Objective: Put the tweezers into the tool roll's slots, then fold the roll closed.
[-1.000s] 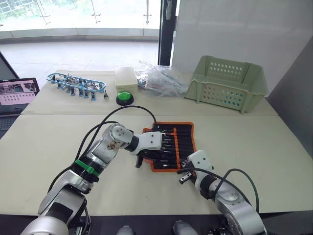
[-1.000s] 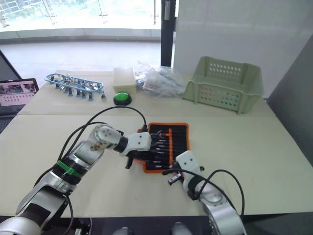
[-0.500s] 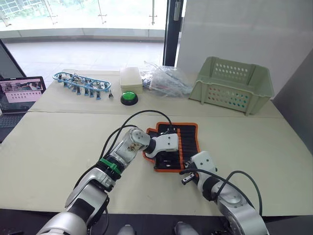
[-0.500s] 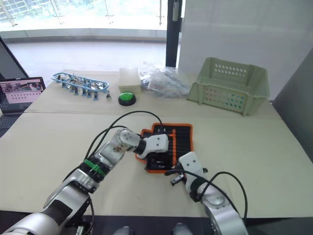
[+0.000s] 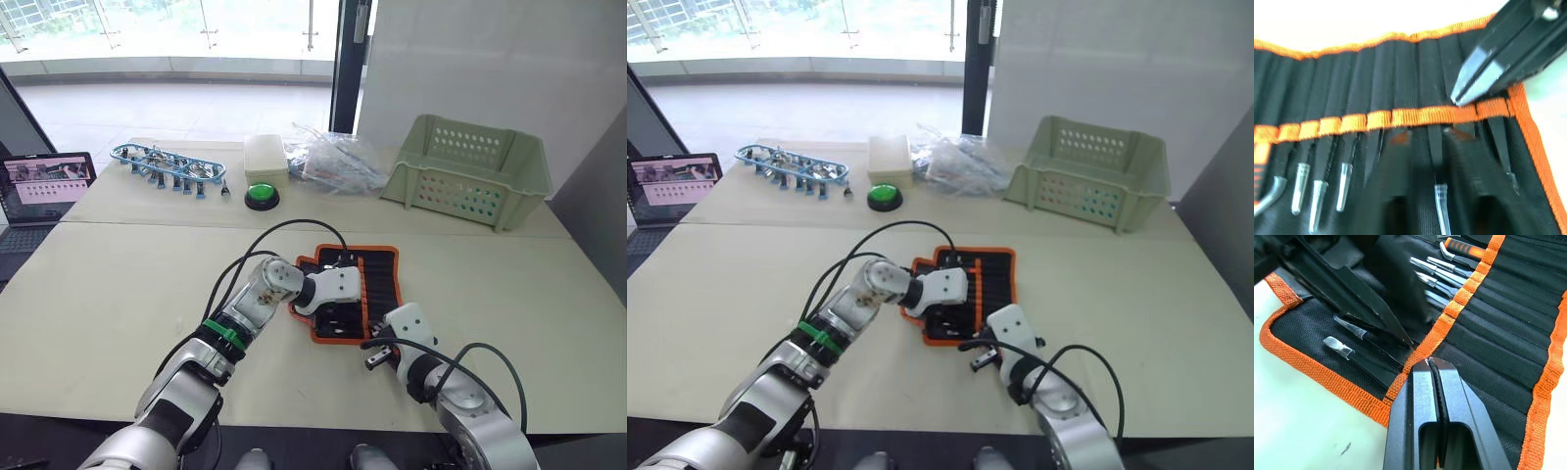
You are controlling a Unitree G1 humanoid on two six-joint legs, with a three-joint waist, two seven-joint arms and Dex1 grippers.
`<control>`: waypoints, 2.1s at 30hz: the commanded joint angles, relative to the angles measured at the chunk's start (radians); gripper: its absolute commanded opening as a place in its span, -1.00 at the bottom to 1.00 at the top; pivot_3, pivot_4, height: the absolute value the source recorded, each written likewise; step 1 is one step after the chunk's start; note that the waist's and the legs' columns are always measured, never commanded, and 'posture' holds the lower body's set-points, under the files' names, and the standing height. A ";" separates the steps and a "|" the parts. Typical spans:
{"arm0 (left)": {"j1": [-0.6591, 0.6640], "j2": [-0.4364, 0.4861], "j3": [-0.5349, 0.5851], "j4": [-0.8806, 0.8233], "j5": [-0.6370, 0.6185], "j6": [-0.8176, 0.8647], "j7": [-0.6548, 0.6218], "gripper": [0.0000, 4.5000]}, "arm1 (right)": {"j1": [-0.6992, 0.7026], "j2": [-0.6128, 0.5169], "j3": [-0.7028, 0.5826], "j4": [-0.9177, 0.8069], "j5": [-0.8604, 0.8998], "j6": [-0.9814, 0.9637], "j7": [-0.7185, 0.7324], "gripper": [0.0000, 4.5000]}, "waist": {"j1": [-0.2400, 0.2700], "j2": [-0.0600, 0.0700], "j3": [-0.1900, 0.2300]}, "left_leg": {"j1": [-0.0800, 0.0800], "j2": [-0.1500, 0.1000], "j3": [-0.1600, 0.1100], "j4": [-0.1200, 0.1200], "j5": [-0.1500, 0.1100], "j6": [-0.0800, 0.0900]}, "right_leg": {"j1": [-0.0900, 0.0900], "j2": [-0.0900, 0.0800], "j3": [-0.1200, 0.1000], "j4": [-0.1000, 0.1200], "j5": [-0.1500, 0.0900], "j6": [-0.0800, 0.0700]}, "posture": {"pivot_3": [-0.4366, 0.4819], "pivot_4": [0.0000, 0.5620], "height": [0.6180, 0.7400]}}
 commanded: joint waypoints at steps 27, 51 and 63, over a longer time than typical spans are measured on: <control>0.946 0.397 0.950 -0.733 -0.629 0.197 0.057 1.00 | 0.076 -0.012 -0.075 -0.117 0.129 -0.155 0.104 -0.32 | -0.016 0.003 0.003 | 0.002 0.002 0.000 -0.003 0.000 0.000 | -0.002 -0.001 0.000 0.003 -0.001 -0.001 | -0.05 -0.47 0.56; 1.084 0.452 0.962 -0.824 -0.715 0.211 0.067 1.00 | -0.389 0.113 0.410 0.310 -0.263 -0.223 0.013 0.97 | -0.022 0.003 0.004 | 0.000 0.002 0.001 -0.004 0.000 0.000 | -0.006 -0.001 -0.001 0.005 -0.001 -0.003 | -0.05 -0.47 0.56; 1.076 0.463 0.946 -0.818 -0.715 0.200 0.074 1.00 | -0.410 0.148 0.399 0.339 -0.354 -0.258 -0.006 0.13 | -0.032 0.003 0.004 | -0.001 0.002 0.001 -0.004 0.000 0.000 | -0.008 -0.001 -0.001 0.006 -0.001 -0.003 | -0.05 -0.47 0.56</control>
